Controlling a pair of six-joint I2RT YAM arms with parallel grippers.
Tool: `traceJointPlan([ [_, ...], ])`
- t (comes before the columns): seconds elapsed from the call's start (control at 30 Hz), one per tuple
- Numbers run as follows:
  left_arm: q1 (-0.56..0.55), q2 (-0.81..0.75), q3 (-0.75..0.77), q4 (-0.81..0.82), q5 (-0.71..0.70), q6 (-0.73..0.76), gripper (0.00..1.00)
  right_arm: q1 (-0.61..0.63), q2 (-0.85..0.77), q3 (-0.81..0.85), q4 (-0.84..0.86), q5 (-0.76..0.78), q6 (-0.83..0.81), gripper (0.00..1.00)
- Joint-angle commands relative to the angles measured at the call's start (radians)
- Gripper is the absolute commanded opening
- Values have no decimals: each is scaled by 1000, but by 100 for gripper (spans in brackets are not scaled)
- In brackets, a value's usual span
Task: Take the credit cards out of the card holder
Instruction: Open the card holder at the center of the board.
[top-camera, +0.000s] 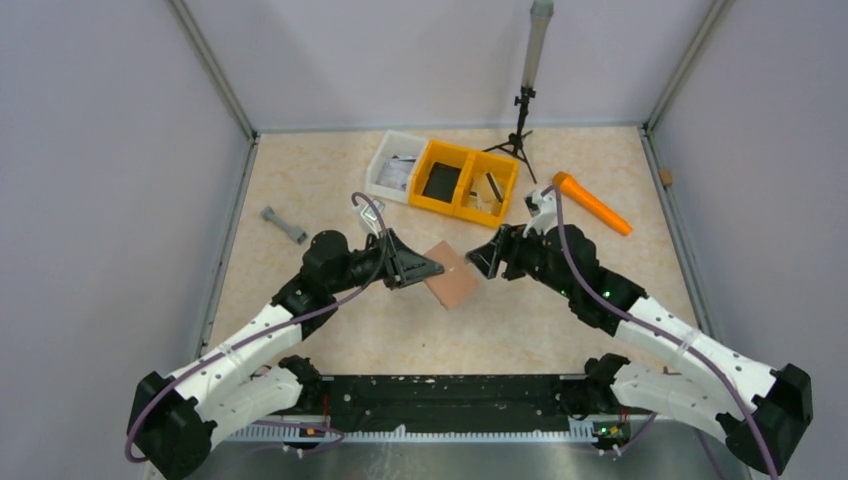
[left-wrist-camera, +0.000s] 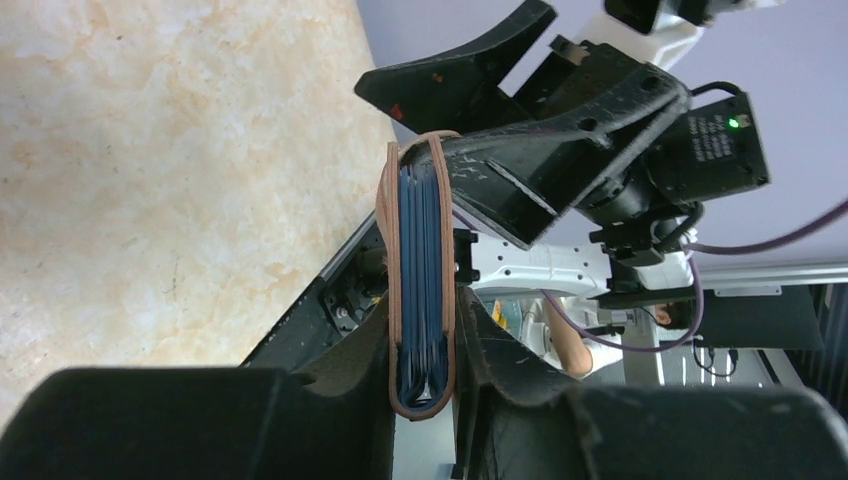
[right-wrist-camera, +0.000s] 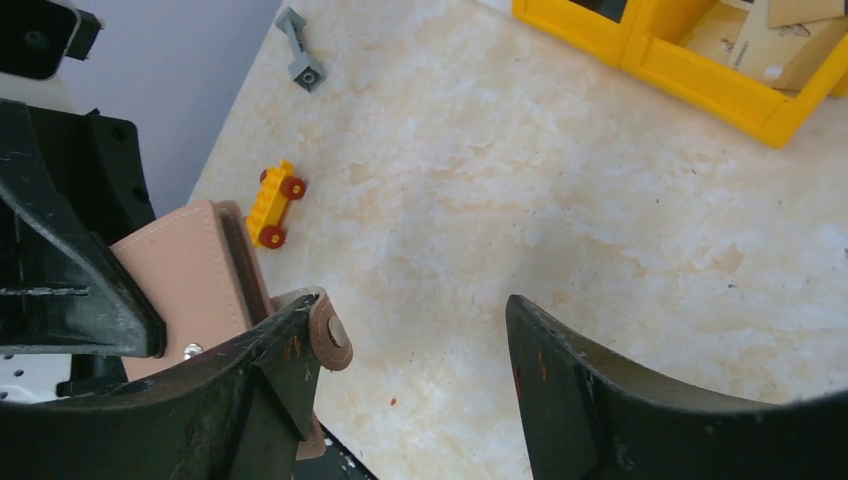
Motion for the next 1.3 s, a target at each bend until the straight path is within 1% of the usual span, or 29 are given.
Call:
traceJointPlan([
  [0.0,-4,-32,-30,207,50,-37,0,-52,-52,-34,-26,-11,66,66],
  [0.1,-4,-22,-63,326,75,-93,0,-96,-101,-99,52,-82,165,64],
  [0.2,-4,-12,-71,379,92,-119,0,-103,-162,-171,147,-93,268,62],
  [0.27,-4,-14,-64,376,96,-113,0,-103,-200,-225,213,-81,347,61],
  [0.4,-4,-41,-47,297,66,-70,0,-103,-287,-371,465,-98,529,61],
  [0.47,-4,-58,-45,278,52,-58,0,-103,-324,-409,534,-86,583,62],
  [0.53,-3,-69,-43,267,43,-50,0,-103,-347,-411,556,-84,590,67],
  [0.6,-4,-74,-41,255,39,-45,0,-103,-363,-393,522,-76,588,71],
  [0.67,-3,-71,-35,244,38,-43,0,-103,-373,-381,520,-78,579,72],
  [0.77,-4,-71,-28,241,41,-52,0,-103,-366,-361,550,-127,558,72],
  [0.9,-4,-73,-20,236,38,-57,0,-102,-316,-337,706,-310,488,72],
  [0.97,-4,-75,-16,239,38,-63,0,-101,-283,-323,752,-356,473,73],
  [1.07,-4,-73,-15,273,49,-86,0,-97,-236,-291,727,-374,448,74],
  [1.13,-6,-68,-15,304,62,-101,0,-88,-211,-286,752,-376,444,75],
  [1.2,-5,-65,-14,327,72,-111,0,-73,-188,-289,793,-378,444,74],
  [1.27,-5,-67,-15,338,75,-117,0,-57,-166,-279,793,-370,427,72],
])
